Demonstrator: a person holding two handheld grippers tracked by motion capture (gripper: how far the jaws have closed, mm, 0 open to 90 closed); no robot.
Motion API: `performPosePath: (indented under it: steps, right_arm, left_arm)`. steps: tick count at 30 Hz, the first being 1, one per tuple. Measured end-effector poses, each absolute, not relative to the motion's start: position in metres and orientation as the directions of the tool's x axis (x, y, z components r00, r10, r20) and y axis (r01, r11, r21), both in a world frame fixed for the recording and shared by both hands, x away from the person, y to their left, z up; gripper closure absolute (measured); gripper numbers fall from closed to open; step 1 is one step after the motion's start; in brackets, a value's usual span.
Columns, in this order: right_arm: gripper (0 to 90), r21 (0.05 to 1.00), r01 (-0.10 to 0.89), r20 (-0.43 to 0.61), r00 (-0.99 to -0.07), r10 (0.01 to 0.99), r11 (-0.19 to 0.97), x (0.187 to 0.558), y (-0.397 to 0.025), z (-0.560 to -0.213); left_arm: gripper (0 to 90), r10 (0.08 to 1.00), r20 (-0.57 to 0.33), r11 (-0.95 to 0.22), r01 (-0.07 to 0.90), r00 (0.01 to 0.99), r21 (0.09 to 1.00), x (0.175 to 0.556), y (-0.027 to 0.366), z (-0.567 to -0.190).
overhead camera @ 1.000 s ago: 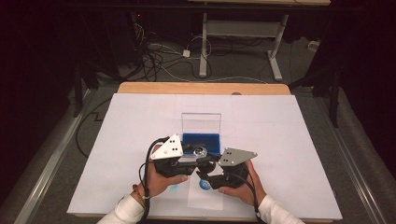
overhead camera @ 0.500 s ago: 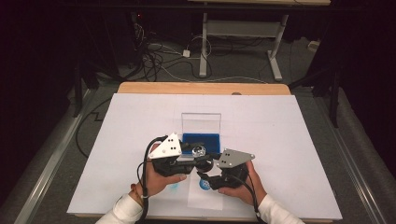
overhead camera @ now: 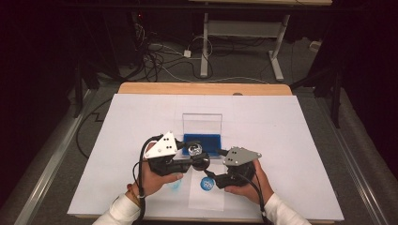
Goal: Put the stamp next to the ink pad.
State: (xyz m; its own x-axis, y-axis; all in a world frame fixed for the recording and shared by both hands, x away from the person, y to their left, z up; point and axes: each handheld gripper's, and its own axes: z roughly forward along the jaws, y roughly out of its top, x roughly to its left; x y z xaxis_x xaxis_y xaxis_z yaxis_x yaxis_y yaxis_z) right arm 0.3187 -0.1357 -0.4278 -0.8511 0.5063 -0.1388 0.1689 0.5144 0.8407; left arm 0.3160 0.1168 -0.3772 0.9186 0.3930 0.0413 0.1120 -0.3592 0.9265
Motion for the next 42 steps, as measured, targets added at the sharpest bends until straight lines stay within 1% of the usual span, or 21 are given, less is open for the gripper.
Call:
performPosePath:
  steps: [12, 16, 23, 31, 42]
  right_arm:
    - [23.5, 0.839, 0.137, -0.214, -0.806, 0.552, 0.526, 0.318, -0.151, -0.417]
    - [24.3, 0.841, 0.135, -0.223, -0.795, 0.564, 0.523, 0.316, -0.157, -0.413]
    - [24.2, 0.830, 0.112, -0.275, -0.770, 0.576, 0.546, 0.312, -0.167, -0.410]
    - [24.1, 0.837, 0.120, -0.277, -0.750, 0.601, 0.535, 0.310, -0.180, -0.407]
    - [24.1, 0.833, 0.127, -0.294, -0.722, 0.626, 0.539, 0.299, -0.202, -0.412]
  left_arm:
    - [54.7, 0.418, 0.070, -0.397, 0.113, 0.906, 0.911, 0.317, 0.123, -0.380]
    - [54.8, 0.431, 0.078, -0.406, 0.116, 0.899, 0.906, 0.318, 0.129, -0.380]
    - [54.7, 0.456, 0.089, -0.407, 0.119, 0.886, 0.906, 0.319, 0.140, -0.378]
    - [54.7, 0.480, 0.101, -0.416, 0.125, 0.871, 0.901, 0.320, 0.147, -0.378]
    - [54.7, 0.514, 0.118, -0.418, 0.129, 0.850, 0.899, 0.323, 0.155, -0.374]
